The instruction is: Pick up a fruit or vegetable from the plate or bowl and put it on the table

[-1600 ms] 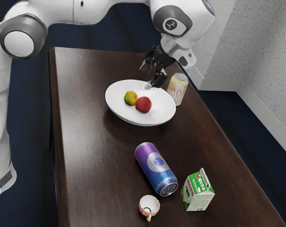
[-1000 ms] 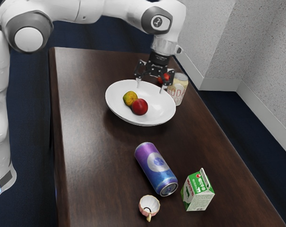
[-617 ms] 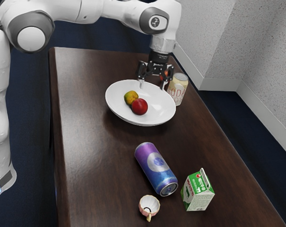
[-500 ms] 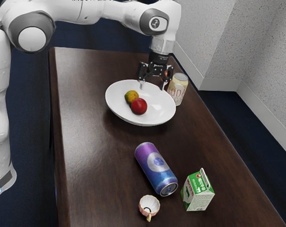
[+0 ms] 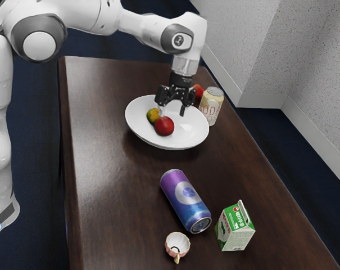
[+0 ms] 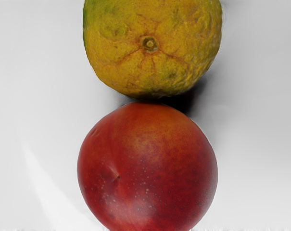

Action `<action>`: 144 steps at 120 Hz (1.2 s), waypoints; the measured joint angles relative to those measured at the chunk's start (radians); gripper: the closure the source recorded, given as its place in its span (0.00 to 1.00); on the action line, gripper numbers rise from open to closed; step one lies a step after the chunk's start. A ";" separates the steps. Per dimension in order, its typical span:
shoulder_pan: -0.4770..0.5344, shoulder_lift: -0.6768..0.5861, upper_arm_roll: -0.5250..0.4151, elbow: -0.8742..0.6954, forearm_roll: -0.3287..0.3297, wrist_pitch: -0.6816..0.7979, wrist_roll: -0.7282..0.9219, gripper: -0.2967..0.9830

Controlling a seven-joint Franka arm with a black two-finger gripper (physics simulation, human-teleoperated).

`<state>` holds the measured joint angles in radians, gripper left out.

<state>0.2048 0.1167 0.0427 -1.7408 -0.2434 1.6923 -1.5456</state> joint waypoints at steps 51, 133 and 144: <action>-0.012 -0.070 0.000 -0.093 -0.022 0.007 -0.028 0.23; 0.000 -0.046 0.011 -0.108 -0.013 0.127 0.029 0.23; 0.000 -0.044 0.011 -0.108 -0.015 0.131 0.040 0.23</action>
<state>0.2052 0.0730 0.0537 -1.8492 -0.2582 1.8236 -1.5059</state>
